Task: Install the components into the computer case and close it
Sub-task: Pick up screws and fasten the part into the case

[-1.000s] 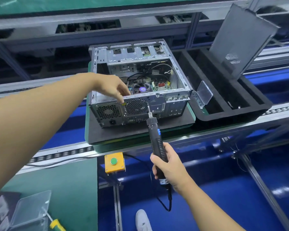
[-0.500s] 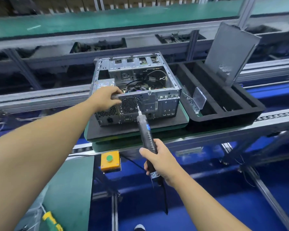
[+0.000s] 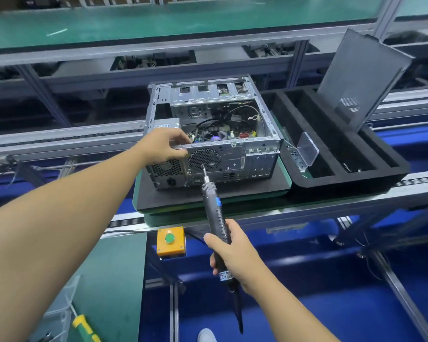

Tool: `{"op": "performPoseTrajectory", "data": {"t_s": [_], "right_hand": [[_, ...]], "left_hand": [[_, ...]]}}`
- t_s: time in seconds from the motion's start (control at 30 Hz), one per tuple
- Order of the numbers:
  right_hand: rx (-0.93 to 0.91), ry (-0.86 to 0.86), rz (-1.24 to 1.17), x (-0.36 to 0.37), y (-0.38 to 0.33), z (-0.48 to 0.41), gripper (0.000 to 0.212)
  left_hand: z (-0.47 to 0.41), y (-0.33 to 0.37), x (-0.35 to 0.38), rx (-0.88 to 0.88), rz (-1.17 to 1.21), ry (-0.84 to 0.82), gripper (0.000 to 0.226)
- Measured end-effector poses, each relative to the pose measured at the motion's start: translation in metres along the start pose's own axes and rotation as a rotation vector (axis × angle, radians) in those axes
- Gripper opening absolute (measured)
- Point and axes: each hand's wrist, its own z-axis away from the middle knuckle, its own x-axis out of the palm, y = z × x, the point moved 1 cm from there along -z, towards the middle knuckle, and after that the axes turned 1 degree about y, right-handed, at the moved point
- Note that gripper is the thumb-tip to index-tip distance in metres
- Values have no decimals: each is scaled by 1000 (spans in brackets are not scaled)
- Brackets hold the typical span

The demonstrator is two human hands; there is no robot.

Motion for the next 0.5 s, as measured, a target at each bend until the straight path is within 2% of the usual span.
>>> {"op": "performPoseTrajectory", "data": {"t_s": [0.13,0.3,0.5], "right_hand": [[6,-6,-25,3,-2,-2,21],[4,-8,-28,-2,-1,-1,22],[19,3,-27,-7,-2,1,26]], "left_hand": [[-3,0,4,14,-39,8,25],[-15,4,6,118,-361,-114,8],[-24,-1,-4,23,-189,-220,14]]}}
